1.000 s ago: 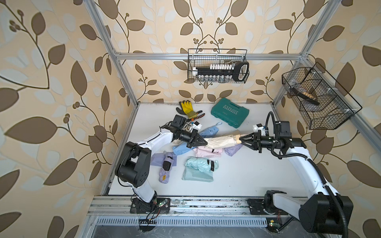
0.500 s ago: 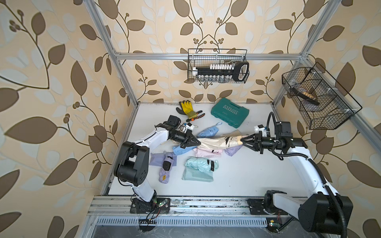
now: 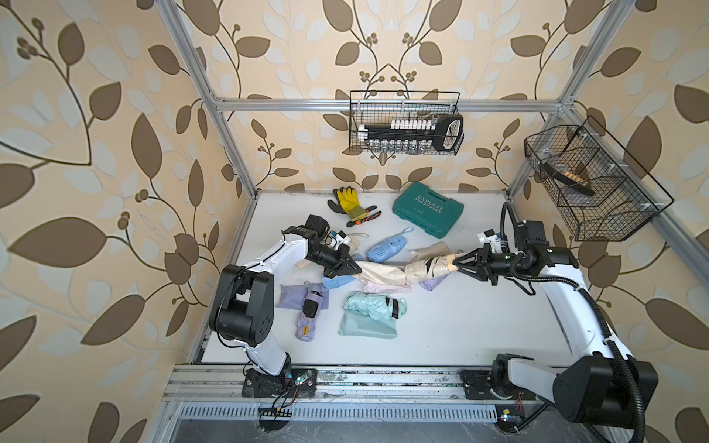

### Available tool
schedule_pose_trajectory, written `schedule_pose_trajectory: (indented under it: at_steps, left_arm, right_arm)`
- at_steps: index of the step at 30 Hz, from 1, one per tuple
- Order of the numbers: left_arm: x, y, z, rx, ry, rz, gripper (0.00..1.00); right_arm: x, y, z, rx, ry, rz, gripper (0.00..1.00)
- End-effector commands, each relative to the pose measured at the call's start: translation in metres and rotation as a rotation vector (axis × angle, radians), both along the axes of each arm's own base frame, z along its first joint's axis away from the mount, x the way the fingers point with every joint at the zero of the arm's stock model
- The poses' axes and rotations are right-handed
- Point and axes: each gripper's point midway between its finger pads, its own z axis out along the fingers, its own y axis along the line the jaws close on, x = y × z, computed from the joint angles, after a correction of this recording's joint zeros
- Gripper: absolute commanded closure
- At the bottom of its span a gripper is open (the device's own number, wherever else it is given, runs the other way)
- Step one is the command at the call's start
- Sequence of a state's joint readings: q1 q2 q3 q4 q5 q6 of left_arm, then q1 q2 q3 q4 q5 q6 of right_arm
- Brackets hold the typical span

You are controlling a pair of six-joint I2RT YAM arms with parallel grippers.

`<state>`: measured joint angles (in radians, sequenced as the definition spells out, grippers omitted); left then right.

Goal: Take umbrellas out of sleeves
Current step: Take out the umbrella from the umbrella sleeve, then place the umbrella sleeve at the center of the board.

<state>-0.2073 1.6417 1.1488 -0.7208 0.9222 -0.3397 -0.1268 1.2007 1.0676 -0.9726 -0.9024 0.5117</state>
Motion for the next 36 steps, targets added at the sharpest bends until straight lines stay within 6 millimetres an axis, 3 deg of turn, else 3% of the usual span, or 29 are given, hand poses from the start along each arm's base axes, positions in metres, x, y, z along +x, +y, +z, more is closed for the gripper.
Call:
schedule_pose_trajectory:
  at_steps: [1,5,20,36]
  left_arm:
    - [0.007,0.022,0.017,0.095,-0.103,0.04,0.97]
    - [0.012,0.028,0.027,0.107,-0.145,0.062,0.96]
    - [0.02,-0.008,0.081,-0.229,-0.225,0.054,0.96]
    - [0.001,-0.086,0.097,-0.315,-0.247,-0.12,0.95]
  right_arm:
    - [-0.007,-0.003,0.005,-0.046,-0.005,0.036,0.89]
    - [-0.012,-0.006,0.004,-0.082,0.011,0.038,0.89]
    - [-0.035,-0.008,-0.021,-0.112,0.115,0.039,0.89]
    - [-0.059,-0.013,-0.051,-0.13,0.198,0.005,0.89]
